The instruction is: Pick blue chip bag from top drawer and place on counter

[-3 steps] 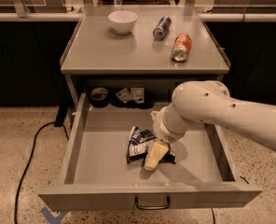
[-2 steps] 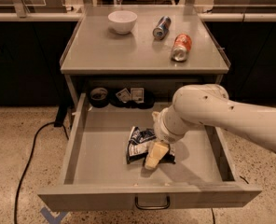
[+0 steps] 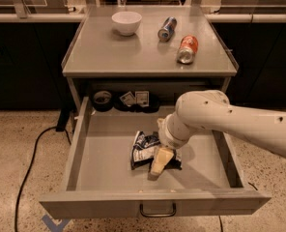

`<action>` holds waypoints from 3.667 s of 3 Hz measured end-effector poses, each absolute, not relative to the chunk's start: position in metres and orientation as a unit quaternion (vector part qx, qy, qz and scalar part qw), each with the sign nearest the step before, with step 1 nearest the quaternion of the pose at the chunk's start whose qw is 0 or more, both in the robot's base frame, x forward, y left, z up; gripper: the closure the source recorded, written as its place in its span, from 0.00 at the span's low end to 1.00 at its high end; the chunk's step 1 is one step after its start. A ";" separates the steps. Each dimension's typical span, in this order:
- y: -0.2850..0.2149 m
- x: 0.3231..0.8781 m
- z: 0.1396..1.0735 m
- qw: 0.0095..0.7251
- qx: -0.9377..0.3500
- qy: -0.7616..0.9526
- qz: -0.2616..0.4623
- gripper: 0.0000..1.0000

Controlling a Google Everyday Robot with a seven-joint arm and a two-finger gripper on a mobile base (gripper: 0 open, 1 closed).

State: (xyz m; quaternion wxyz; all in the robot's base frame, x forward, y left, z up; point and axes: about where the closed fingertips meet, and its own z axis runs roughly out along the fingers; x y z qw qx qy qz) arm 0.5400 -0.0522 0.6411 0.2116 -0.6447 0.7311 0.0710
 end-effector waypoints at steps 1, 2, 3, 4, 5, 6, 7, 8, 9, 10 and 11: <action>-0.049 0.540 0.623 0.195 -0.648 0.731 0.084 0.00; -0.045 0.539 0.609 0.186 -0.654 0.727 0.094 0.00; -0.045 0.538 0.609 0.186 -0.654 0.727 0.094 0.19; -0.045 0.538 0.609 0.186 -0.654 0.727 0.094 0.42; -0.043 0.539 0.614 0.189 -0.655 0.726 0.093 0.65; -0.028 0.547 0.659 0.215 -0.660 0.714 0.090 0.89; 0.007 0.561 0.729 0.244 -0.675 0.691 0.090 1.00; 0.043 0.577 0.783 0.254 -0.694 0.667 0.092 1.00; 0.079 0.587 0.833 0.269 -0.718 0.629 0.127 1.00; 0.110 0.604 0.897 0.294 -0.739 0.591 0.133 1.00; 0.110 0.604 0.897 0.294 -0.739 0.591 0.133 1.00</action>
Offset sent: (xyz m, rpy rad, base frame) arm -0.0025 0.0110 -0.0465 -0.0009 0.0914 0.0498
